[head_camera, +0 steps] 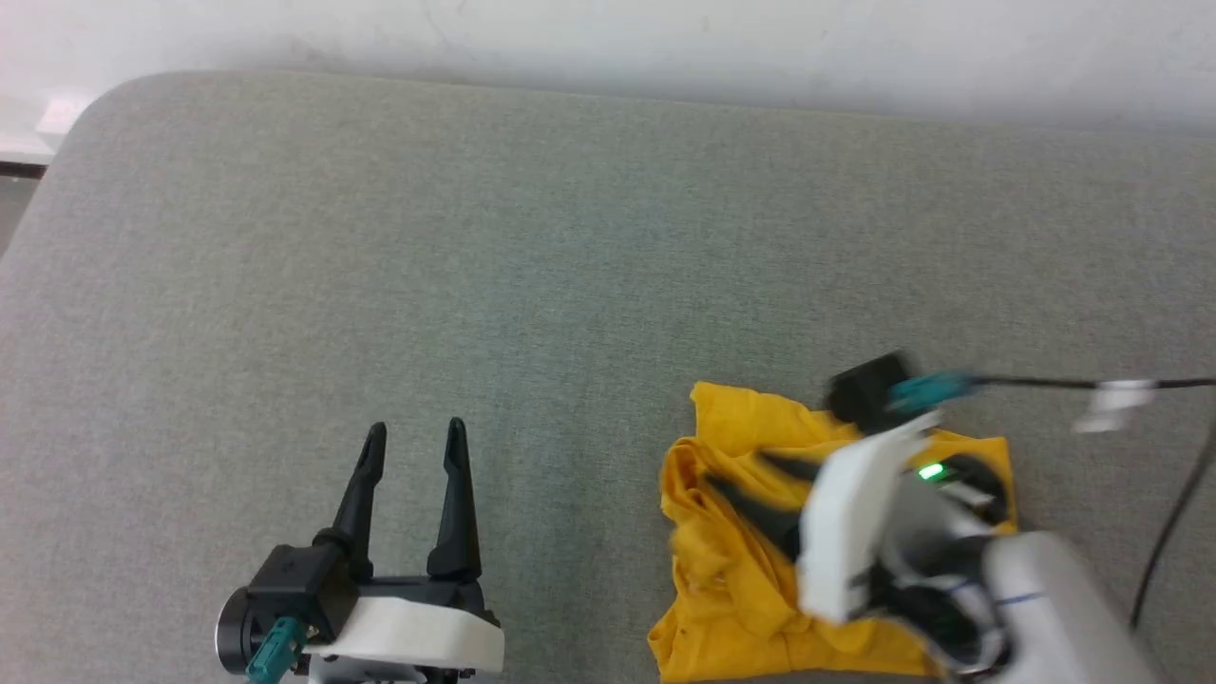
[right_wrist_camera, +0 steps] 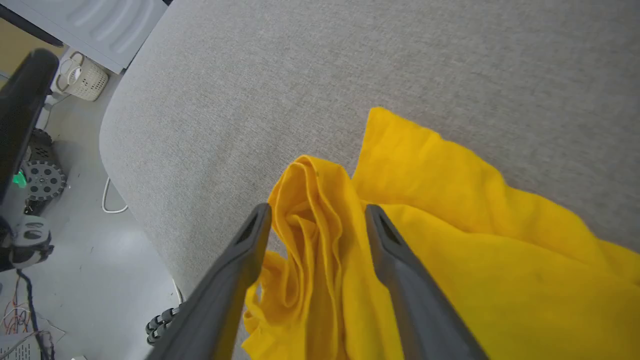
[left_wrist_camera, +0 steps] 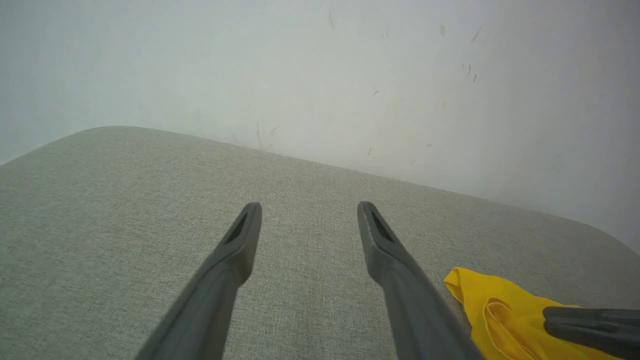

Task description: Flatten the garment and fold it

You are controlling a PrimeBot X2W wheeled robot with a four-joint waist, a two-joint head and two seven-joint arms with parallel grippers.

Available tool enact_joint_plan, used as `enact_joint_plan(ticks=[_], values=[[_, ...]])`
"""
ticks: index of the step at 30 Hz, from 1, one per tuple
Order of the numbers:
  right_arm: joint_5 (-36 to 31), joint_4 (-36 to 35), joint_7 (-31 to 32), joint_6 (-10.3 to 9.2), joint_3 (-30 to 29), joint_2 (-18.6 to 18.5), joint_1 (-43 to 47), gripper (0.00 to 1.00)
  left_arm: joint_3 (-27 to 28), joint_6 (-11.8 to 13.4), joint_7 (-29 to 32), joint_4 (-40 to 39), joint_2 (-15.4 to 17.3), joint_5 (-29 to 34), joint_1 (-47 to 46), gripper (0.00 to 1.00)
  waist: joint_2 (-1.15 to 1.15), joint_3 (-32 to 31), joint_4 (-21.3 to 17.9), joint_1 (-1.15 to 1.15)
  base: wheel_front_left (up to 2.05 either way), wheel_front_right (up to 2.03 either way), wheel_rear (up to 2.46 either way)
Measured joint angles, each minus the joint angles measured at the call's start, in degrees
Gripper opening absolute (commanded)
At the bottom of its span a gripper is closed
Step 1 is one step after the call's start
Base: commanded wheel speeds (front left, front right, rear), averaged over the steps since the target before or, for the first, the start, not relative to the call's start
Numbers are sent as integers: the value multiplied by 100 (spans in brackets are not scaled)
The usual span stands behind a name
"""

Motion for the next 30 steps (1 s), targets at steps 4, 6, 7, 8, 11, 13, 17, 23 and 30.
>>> enact_joint_plan(ticks=[4,6,7,8,11,13,17,23,30], values=[[236,-943,-96,0,-765,-294,237,100,56,-43,0,-8,-69,44,14,100,-1,-14,-105,0,0,0,0],[201,-1338,-288,0,-1348,-427,488,100,76,-49,0,-13,-69,68,23,100,-1,-9,-162,0,0,0,0],[138,-1511,-361,0,-1651,-490,630,100,83,-53,0,-15,-70,90,23,100,-1,0,-189,0,0,0,0],[88,-1656,-426,-1,-1961,-513,782,100,87,-69,0,-19,-69,104,23,100,-1,10,-211,0,0,0,0],[11,-1919,-479,-1,-2644,-497,1265,100,132,-87,0,-68,-67,162,25,100,-1,44,-276,0,0,0,0],[-3,-1968,-483,-1,-2848,-425,1538,100,183,-87,0,-129,-65,196,28,100,-1,64,-327,0,0,0,0],[-30,-1842,-485,-1,-2809,-391,1779,100,201,-87,0,-188,-59,211,37,100,-1,115,-383,0,0,0,0],[-82,-1181,-483,-1,-2624,-368,1736,100,153,-89,10,-216,-38,248,47,100,-1,140,-303,0,0,0,0],[-190,-506,-556,-1,-2463,-396,1534,20,135,-90,60,-293,45,253,49,100,-1,140,-109,0,0,0,0]])
